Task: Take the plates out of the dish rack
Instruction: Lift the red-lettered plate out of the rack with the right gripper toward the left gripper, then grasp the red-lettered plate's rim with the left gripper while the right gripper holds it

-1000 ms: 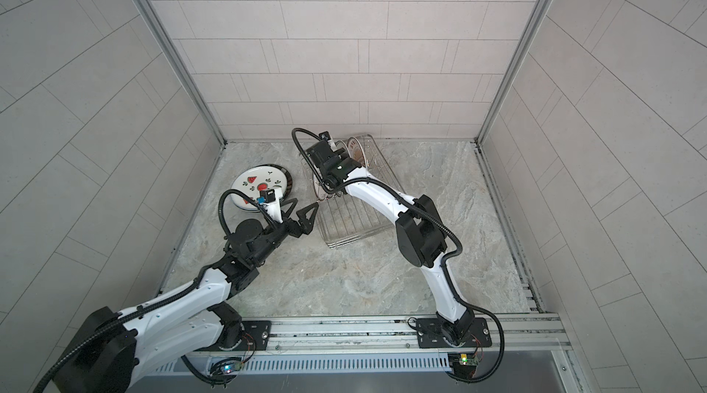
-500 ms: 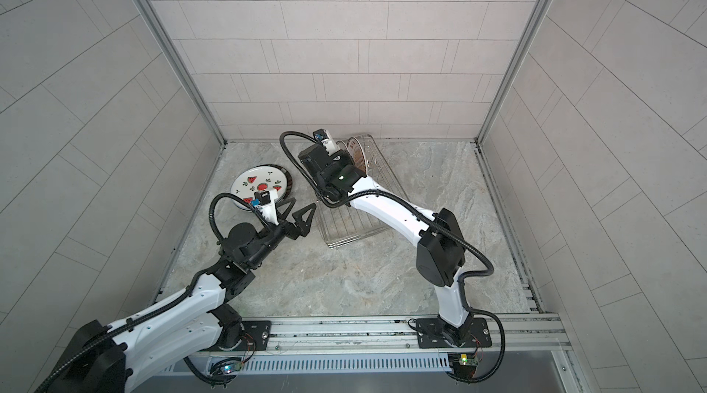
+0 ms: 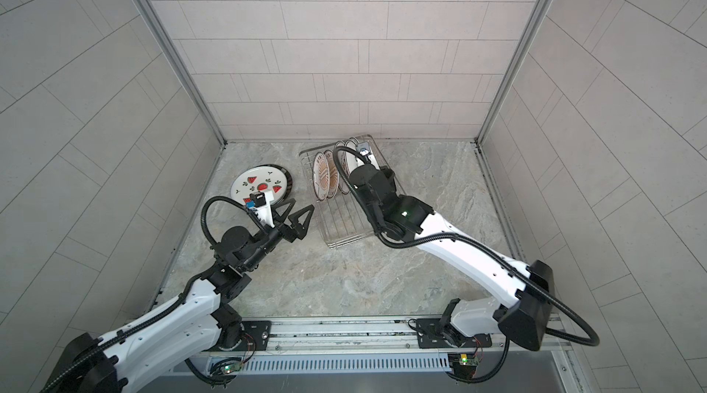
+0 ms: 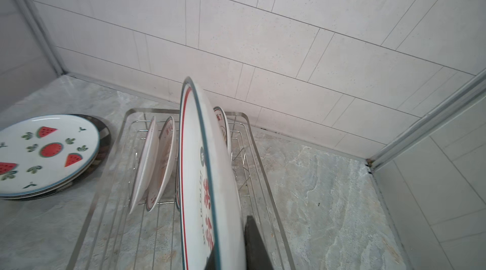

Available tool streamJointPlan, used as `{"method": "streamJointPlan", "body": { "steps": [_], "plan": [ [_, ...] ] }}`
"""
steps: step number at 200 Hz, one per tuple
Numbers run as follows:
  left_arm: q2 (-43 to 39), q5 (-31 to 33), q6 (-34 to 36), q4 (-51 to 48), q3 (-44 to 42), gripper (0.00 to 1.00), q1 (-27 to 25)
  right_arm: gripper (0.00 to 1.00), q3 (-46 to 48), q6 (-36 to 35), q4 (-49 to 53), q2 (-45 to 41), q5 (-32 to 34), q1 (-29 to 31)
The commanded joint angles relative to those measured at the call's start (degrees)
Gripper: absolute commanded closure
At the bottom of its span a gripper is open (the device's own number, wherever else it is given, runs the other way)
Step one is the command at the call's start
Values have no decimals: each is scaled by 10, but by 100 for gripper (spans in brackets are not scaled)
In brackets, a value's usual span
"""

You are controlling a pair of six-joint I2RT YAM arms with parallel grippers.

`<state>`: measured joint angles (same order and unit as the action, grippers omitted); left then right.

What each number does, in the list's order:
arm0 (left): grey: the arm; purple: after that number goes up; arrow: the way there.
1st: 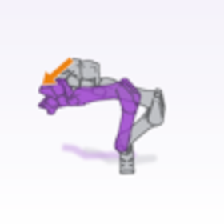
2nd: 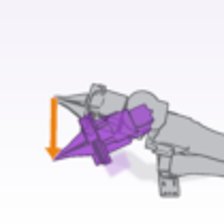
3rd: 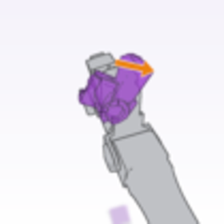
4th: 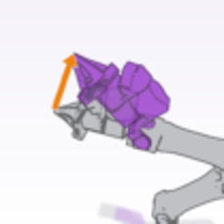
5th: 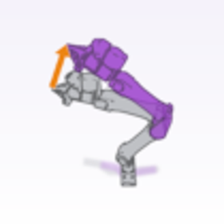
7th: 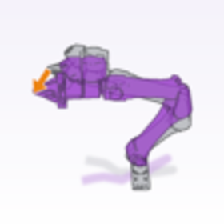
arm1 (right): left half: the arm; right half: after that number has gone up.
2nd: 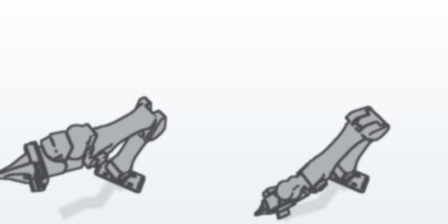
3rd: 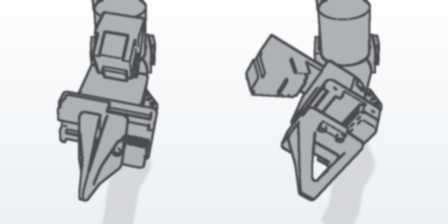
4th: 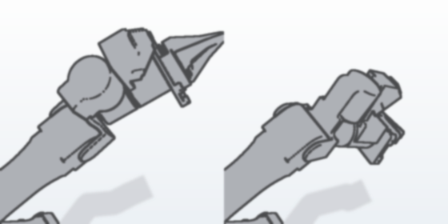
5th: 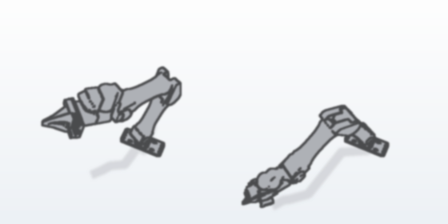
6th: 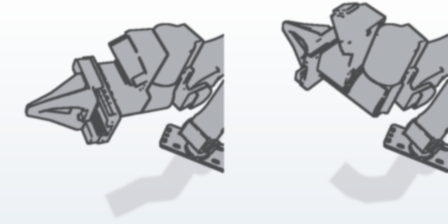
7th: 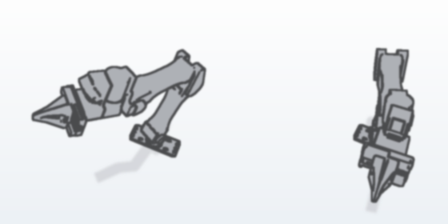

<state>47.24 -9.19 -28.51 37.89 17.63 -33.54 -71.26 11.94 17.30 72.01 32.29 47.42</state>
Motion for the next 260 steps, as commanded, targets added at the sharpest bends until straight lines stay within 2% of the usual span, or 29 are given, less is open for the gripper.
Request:
{"method": "streamJointPlan", "body": {
  "steps": [1,26,58,80,97,131,154,170,198,232,260],
  "plan": [
    [-15,-47,-11,-3,-2,0,-2,96,47,33,-50,-72,-120,-24],
    [-24,-48,-12,-6,-5,0,-12,96,122,59,-98,-139,-257,-87],
    [1,-104,-18,28,-3,0,-24,96,175,105,-150,-164,-454,-184],
    [26,-134,-29,53,0,0,-26,97,196,131,-186,-164,-540,-210],
    [22,-131,-29,56,-5,0,-27,97,211,139,-206,-170,-583,-215],
    [28,-135,-46,76,-5,0,-29,98,221,151,-230,-182,-648,-215],
    [31,-140,-64,102,-5,7,-47,97,217,164,-237,-171,-690,-215],
    [23,-126,-63,95,-5,11,-59,98,220,164,-243,-169,-694,-214],
    [21,-102,-79,96,-19,24,-63,97,224,159,-250,-165,-698,-214],
    [32,-86,-95,111,-22,54,-63,97,222,160,-256,-154,-717,-214],
    [50,-92,-111,139,-22,59,-64,97,218,154,-251,-143,-720,-212]
  ]
}}
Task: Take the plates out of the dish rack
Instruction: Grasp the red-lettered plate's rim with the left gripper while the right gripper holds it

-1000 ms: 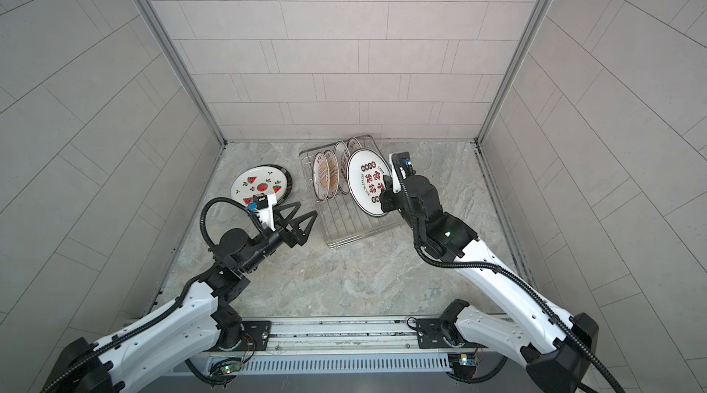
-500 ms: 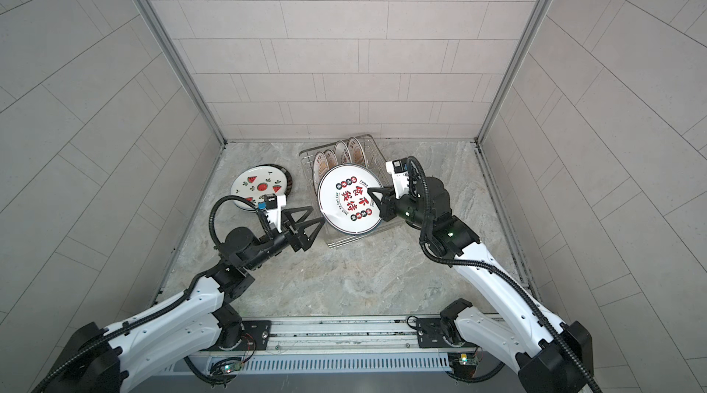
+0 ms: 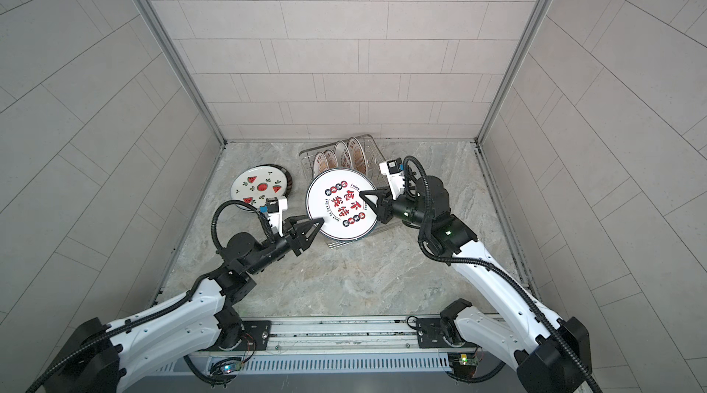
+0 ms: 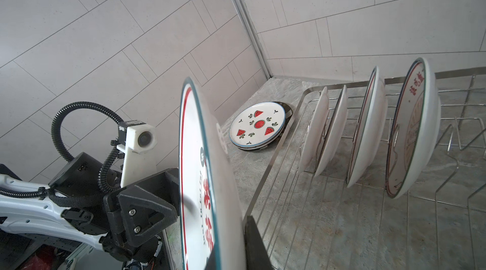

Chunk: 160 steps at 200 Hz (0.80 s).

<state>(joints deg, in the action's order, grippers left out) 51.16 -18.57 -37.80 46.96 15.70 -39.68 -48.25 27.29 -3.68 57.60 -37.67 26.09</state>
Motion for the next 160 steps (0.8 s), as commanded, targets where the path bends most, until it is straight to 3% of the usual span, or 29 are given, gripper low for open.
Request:
{"method": "streamJointPlan", "body": {
  "steps": [1,40,81,108,133,160],
  "plan": [
    [11,1,-19,49,-3,59,-2,97,-12,-1,-41,1,-21,2],
    [39,10,-34,69,-3,72,-1,97,-15,-10,-33,5,-18,7],
    [48,10,-51,81,-5,96,-2,96,-22,-22,-19,14,-19,15],
    [51,4,-64,102,-10,100,-2,88,-31,-36,1,18,-19,20],
    [48,16,-79,111,-17,100,-2,70,-31,-40,10,13,0,20],
    [37,32,-87,112,-23,100,-1,34,-28,-40,14,9,15,21]
  ]
}}
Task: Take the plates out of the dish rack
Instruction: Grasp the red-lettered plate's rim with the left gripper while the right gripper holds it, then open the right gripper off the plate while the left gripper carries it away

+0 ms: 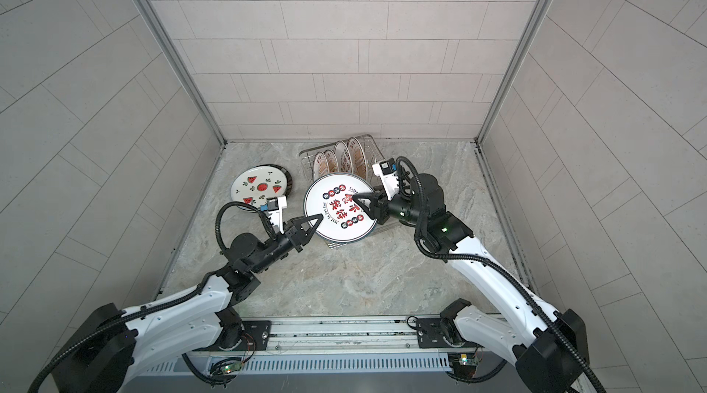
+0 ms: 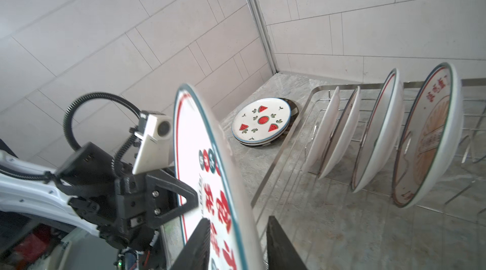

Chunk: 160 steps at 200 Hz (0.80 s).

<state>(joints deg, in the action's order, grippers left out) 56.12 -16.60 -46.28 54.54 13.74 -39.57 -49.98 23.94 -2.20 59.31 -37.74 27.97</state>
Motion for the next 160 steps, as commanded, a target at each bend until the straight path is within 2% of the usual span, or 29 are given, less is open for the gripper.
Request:
{"method": "streamJointPlan", "body": {
  "steps": [1,50,53,56,105,133,160],
  "plan": [
    [-13,13,-3,36,-4,100,-2,33,-11,-7,-1,-8,16,2],
    [-47,40,-5,-6,-7,100,-1,13,-13,-15,23,-14,66,2],
    [-50,43,-5,-11,-6,100,-2,3,-13,-16,24,-14,68,2],
    [-52,46,-4,-17,-6,100,-1,1,-13,-17,25,-14,69,3],
    [-99,92,-27,-73,-17,100,25,0,-18,-27,43,-13,101,8],
    [-133,111,-77,-96,-37,100,71,0,-23,-51,55,-7,108,22],
    [-159,133,-133,-113,-65,100,121,0,-44,-108,87,11,120,68]
  ]
}}
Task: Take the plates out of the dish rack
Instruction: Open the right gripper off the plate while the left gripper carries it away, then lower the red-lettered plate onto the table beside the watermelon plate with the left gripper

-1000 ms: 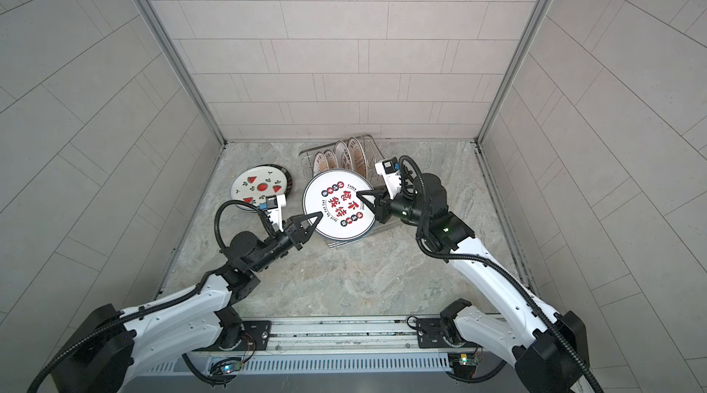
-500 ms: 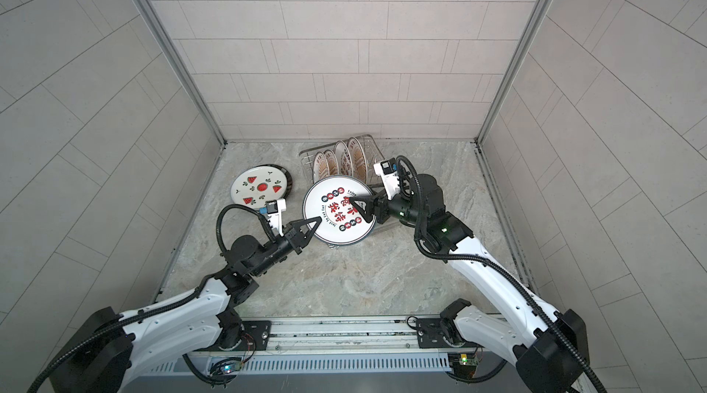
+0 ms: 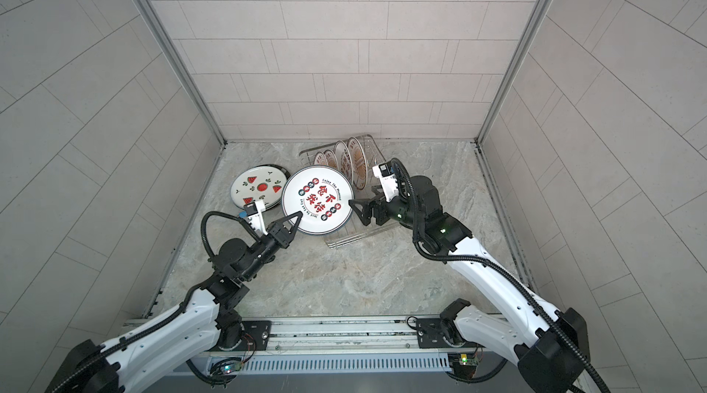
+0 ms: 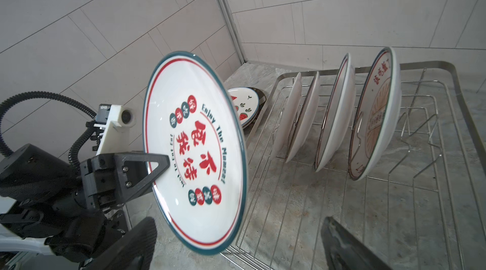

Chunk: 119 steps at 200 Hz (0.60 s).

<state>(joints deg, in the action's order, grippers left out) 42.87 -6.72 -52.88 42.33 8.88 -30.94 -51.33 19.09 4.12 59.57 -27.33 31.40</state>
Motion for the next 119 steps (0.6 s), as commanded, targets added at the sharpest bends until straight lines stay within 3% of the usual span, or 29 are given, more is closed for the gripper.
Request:
{"method": "streamJointPlan", "body": {
  "steps": [1,51,87,119],
  "plan": [
    [-27,35,-69,9,-18,100,36,0,-32,-61,25,9,16,37],
    [-63,58,-131,-10,-57,100,90,0,-77,-136,92,55,99,128],
    [-135,131,-159,-112,-76,100,97,0,-95,-167,113,82,126,157],
    [-200,158,-190,-217,-75,100,97,0,-98,-177,115,91,143,169]
  ]
}}
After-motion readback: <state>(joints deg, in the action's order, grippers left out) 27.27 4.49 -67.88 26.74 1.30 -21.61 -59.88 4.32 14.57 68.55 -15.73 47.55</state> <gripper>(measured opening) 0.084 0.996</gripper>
